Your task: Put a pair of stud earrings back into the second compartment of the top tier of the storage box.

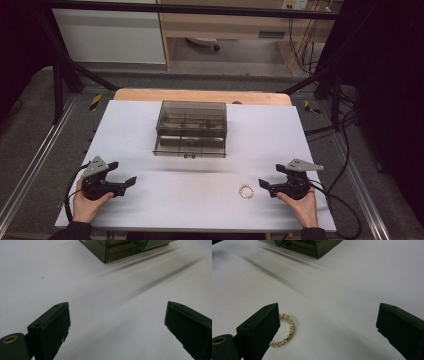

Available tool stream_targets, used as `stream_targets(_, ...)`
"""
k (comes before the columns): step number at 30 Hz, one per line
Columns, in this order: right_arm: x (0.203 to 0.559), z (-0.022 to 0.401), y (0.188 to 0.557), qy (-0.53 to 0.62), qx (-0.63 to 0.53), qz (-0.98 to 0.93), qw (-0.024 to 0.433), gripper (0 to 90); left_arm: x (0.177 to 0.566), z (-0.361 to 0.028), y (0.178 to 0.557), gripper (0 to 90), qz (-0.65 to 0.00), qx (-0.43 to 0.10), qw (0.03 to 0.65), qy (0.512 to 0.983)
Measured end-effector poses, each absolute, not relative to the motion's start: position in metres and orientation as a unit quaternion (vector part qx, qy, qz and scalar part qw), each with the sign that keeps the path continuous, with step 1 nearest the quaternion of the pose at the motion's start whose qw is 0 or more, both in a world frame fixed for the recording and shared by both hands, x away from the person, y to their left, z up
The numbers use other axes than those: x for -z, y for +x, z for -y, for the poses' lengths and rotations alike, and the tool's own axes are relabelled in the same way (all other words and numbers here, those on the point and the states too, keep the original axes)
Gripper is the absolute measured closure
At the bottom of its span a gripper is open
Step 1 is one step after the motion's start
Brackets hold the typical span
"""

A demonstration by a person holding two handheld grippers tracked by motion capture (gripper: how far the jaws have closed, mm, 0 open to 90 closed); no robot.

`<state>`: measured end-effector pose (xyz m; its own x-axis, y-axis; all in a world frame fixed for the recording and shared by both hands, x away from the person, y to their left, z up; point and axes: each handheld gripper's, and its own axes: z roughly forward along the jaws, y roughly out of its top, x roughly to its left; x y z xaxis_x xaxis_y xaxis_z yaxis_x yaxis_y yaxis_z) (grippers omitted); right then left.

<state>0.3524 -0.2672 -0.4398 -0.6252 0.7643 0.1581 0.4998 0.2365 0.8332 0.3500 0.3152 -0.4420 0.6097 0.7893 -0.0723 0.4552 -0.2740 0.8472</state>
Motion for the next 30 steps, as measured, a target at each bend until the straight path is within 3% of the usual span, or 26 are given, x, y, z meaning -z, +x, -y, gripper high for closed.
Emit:
stream_targets(9,0.443,0.253,0.353,0.404,-0.442,-0.790,0.130,10.3,0.442,-0.315,0.350,6.3,-0.402,-0.184,0.451,0.775)
stream_targets(13,0.446,0.247,0.352,0.399,-0.436,-0.798,0.119,18.1,0.442,-0.315,0.350,6.3,-0.401,-0.185,0.449,0.777)
stream_targets(16,0.449,0.244,0.352,0.389,-0.429,-0.808,0.111,31.9,0.442,-0.314,0.349,6.3,-0.400,-0.186,0.447,0.778)
stream_targets(17,0.449,0.244,0.352,0.389,-0.429,-0.808,0.111,31.9,0.442,-0.314,0.349,6.4,-0.400,-0.186,0.447,0.778)
stream_targets(18,0.450,0.243,0.352,0.387,-0.432,-0.808,0.108,38.8,0.442,-0.314,0.350,6.4,-0.401,-0.185,0.448,0.777)
stream_targets(30,0.452,0.225,0.353,0.360,-0.420,-0.829,0.085,66.1,0.442,-0.315,0.349,6.5,-0.402,-0.185,0.448,0.777)
